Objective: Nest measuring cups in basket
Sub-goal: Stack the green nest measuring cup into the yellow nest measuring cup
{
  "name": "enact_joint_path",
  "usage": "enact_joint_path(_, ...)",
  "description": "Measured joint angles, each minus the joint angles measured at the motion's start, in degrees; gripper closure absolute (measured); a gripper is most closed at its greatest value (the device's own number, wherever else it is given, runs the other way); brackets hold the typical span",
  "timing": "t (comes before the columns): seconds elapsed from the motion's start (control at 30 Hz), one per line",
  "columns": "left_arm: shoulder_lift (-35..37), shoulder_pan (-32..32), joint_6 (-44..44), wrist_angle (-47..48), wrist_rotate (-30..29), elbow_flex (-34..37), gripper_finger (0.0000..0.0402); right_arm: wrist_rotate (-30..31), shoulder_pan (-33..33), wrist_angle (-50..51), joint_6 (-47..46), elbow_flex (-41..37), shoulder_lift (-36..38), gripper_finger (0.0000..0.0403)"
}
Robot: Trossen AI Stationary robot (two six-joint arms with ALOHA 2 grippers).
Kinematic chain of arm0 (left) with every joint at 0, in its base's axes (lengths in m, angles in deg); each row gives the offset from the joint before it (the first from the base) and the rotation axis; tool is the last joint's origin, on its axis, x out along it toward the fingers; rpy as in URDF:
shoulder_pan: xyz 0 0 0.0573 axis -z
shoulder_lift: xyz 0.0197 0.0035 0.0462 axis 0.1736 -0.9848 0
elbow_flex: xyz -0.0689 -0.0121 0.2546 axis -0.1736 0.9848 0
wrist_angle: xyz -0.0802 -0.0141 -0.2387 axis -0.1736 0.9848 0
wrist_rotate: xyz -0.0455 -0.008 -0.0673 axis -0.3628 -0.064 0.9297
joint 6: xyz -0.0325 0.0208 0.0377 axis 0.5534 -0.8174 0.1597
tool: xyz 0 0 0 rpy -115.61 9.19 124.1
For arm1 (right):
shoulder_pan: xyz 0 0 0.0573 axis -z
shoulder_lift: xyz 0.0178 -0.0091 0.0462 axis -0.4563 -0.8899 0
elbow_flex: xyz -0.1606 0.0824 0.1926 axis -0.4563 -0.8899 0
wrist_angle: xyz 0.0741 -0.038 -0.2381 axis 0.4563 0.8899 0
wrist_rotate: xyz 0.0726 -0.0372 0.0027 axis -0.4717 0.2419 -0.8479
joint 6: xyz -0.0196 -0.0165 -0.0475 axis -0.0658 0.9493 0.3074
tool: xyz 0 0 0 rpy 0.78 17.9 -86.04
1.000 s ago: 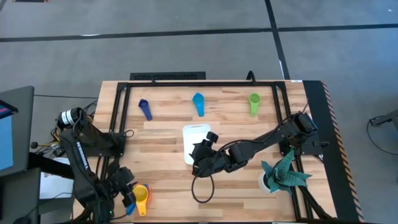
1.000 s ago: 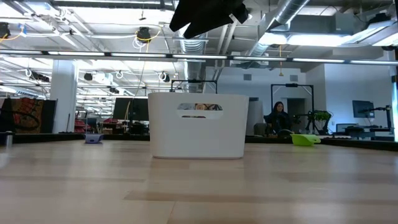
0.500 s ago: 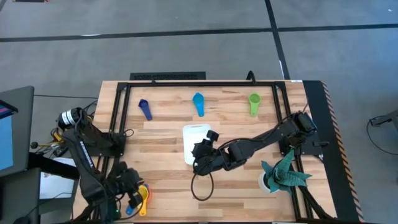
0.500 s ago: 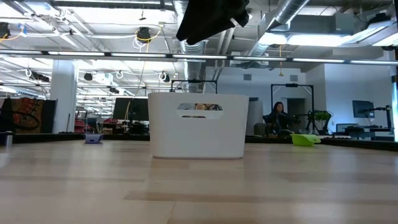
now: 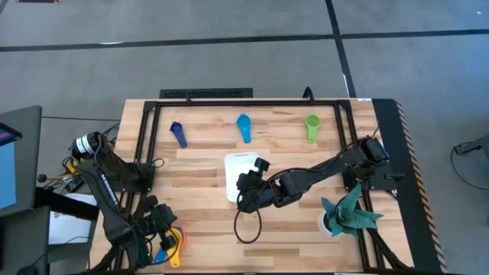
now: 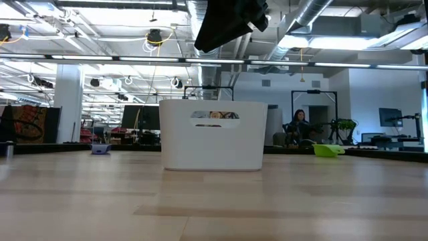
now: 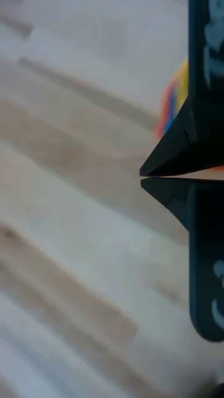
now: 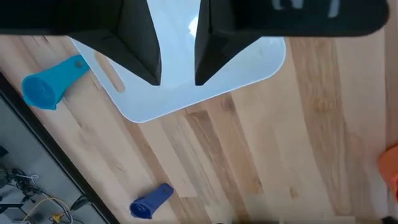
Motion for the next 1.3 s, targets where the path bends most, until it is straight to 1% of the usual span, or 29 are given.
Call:
enact_joint_path(0.07,0.0,-0.56,0.03,-0.06,-1.83,0.83,0.04,0.01,-0.08,0.05,-0.03,0.0,0.0,0.0288)
enact_joint_path(0.1,0.0,-0.98,0.06,-0.4,-1.54,1.29,0.04,0.01,-0.19,0.2,-0.21,0.0,0.0,0.029)
enact_joint_path(0.23,0.0,-2.14,-0.9,-2.25,3.79,1.57,0.04,0.03,-0.52,0.88,-0.46,0.0,0.0,0.0295)
enact_joint_path(0.27,0.0,-2.19,-1.25,-2.4,5.21,1.09,0.04,0.03,-0.6,0.87,-0.46,0.0,0.0,0.0295)
enact_joint_path(0.47,0.05,-1.4,-5.57,-2.37,6.35,-4.84,0.04,0.03,-0.42,0.82,-0.55,0.0,0.0,0.0296)
enact_joint_path(0.53,0.09,-1.09,-6.74,-3.01,7.98,-6.09,0.04,0.03,-0.35,0.74,-0.87,0.0,0.0,0.0296)
enact_joint_path(0.67,-0.42,-0.32,-6.84,-4.04,9.12,-4.78,0.04,0.05,-0.35,0.64,-0.9,0.0,0.0,0.0296)
enact_joint_path(0.8,-2.65,-0.38,-4.49,-4.03,10.89,-2.19,0.04,0.05,-0.83,0.64,-0.9,0.0,0.0,0.0296)
enact_joint_path(0.97,-3.63,-0.94,-2.58,-3.77,10.65,-1.08,0.04,0.05,-1.3,0.69,-0.9,0.0,0.0,0.0296)
enact_joint_path(1.1,-3.63,-1.54,-4.42,-2.67,9.78,-4.06,0.04,0.05,-1.27,0.73,-0.9,0.0,0.0,0.0296)
enact_joint_path(1.17,-3.63,-1.62,-6.39,-2.43,8.71,-6.97,0.04,0.05,-1.12,0.72,-0.9,0.0,0.0,0.0296)
enact_joint_path(1.23,-3.61,-1.62,-10.33,-3.59,6.41,-9.85,0.04,0.05,-0.83,0.7,-0.9,0.0,0.0,0.0296)
enact_joint_path(1.3,-3.61,-1.67,-16.87,-8.43,4.6,-11.5,0.04,0.08,-0.68,0.69,-0.9,0.0,0.0,0.0296)
